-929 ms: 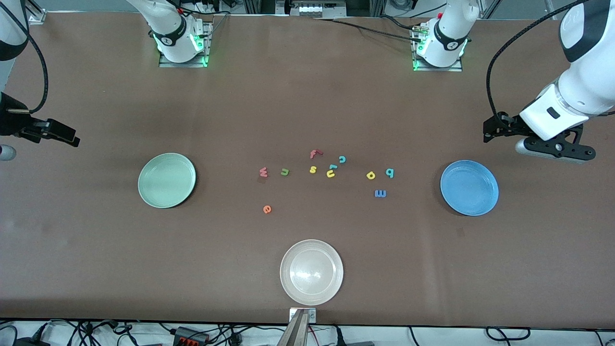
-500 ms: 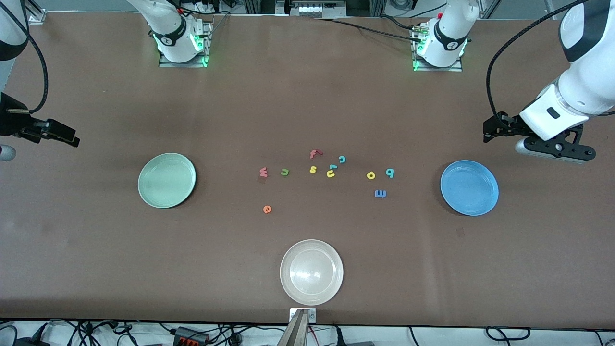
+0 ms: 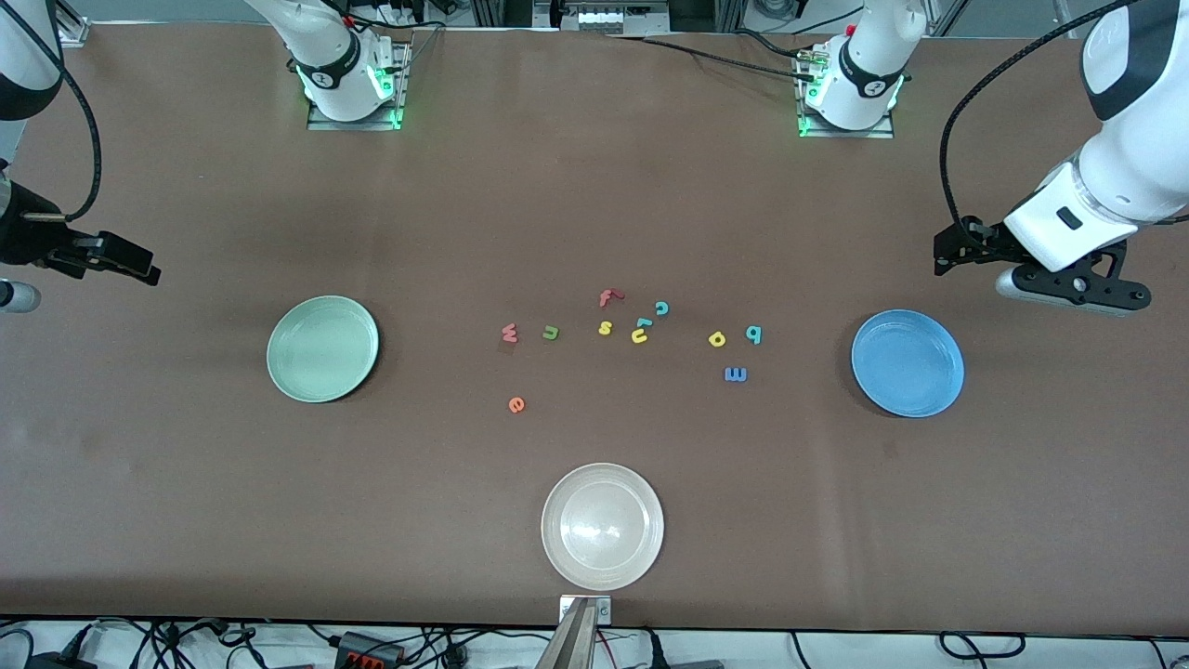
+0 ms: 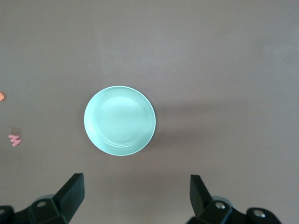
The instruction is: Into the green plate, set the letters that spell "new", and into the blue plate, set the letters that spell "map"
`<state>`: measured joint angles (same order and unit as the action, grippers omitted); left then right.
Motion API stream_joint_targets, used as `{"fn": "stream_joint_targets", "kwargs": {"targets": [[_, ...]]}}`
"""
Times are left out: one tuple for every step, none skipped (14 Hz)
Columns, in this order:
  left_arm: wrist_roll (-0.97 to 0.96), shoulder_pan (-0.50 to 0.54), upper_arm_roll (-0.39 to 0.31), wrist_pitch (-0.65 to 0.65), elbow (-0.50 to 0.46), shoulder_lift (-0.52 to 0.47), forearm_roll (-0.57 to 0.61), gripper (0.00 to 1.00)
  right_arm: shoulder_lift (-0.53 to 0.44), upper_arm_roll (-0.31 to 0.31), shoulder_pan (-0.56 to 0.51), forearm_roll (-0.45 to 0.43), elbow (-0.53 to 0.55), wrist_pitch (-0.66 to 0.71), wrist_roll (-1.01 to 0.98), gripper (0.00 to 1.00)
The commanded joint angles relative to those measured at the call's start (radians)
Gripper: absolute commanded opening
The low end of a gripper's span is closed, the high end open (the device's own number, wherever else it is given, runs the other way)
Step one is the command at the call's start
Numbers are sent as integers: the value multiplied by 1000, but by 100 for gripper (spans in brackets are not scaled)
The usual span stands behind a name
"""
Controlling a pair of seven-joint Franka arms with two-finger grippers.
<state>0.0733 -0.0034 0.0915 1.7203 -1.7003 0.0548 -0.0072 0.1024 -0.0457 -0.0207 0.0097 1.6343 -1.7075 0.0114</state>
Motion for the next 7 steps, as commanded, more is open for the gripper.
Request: {"fn": "stream_joint_targets", "kwargs": {"targets": [[22,-10,1,-36,24,26,-20,100,28,6,42,39,-1,-18,-2,100],[22,-12,2,-33,24,51,-20,100,43,6,67,44,-1,-36,-2,100],[22,-15,2,-28,27,80,-20,100,62,6,99,44,-1,-55,-2,100],[22,-27,4,-21,28,112,-20,100,86,6,134,44,2,-67,-2,100],[22,-47,2,2,28,135,-20,100,108,6,172,45,3,-84,-1,100],[22,-67,2,27,28,164,-20,100,132,6,211,44,3,-108,1,100],[23,-90,2,45,28,195,-17,100,166,6,244,44,3,-131,22,100]]}}
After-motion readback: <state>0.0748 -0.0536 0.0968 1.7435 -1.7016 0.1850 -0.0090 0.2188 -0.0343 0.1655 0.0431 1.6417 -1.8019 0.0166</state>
